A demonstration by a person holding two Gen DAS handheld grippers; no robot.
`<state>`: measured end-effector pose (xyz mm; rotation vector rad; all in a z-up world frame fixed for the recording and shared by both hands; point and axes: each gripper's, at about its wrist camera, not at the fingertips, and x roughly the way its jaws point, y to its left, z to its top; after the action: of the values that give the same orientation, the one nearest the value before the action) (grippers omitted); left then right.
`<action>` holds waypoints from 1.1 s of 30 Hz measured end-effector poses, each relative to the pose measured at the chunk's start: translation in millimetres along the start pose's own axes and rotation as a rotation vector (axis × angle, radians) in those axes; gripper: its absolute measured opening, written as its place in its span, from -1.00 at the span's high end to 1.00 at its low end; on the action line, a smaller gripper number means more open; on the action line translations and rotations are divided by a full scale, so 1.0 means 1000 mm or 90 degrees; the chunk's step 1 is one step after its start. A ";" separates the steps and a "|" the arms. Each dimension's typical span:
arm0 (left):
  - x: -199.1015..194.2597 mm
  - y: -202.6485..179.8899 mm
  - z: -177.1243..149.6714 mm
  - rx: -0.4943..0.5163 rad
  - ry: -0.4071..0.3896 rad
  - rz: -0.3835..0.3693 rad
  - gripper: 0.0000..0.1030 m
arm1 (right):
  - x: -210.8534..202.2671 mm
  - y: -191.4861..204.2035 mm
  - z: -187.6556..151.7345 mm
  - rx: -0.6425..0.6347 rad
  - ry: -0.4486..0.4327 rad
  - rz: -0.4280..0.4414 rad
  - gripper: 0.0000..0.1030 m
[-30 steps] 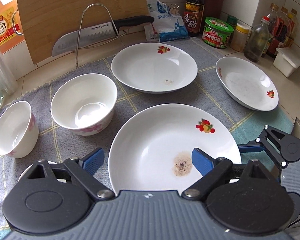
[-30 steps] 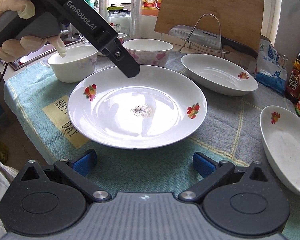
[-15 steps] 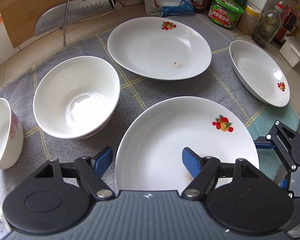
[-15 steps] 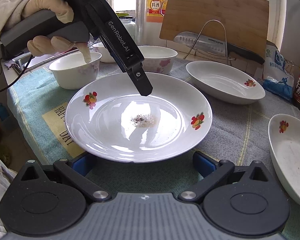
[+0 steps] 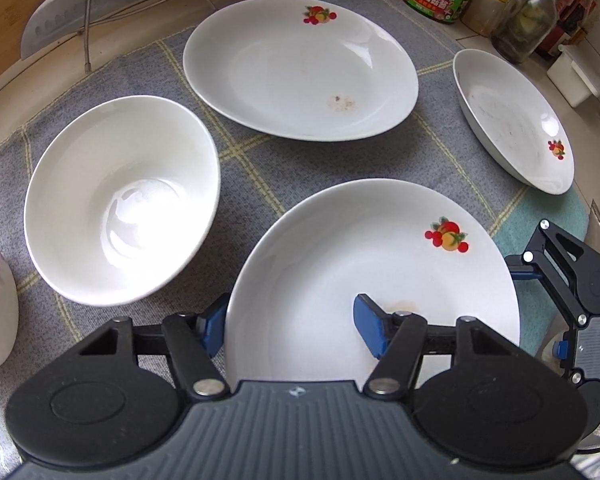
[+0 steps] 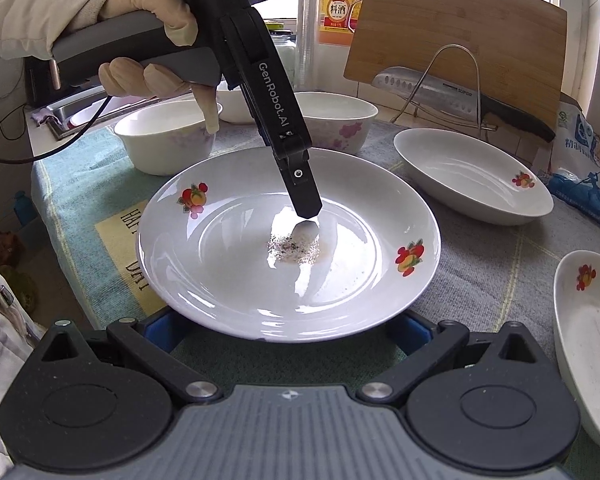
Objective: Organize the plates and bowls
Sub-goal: 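Grasp the rim of the large brown-stained white plate with the left tool, then lift the stained plate onto another white plate and open the left tool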
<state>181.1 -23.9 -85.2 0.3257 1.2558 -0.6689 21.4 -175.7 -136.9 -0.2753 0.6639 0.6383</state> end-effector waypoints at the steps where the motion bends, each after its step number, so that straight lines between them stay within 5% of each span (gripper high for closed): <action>1: 0.000 0.000 0.001 0.001 0.002 -0.001 -0.23 | 0.000 0.000 0.000 -0.001 0.000 0.000 -1.00; 33: -0.019 -0.027 0.034 0.029 -0.023 -0.010 -0.25 | -0.031 -0.023 0.013 0.007 -0.003 -0.026 -1.00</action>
<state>186.8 -59.0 -54.0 0.3398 1.2106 -0.7144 23.6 -202.2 -105.8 -0.2758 0.6555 0.5953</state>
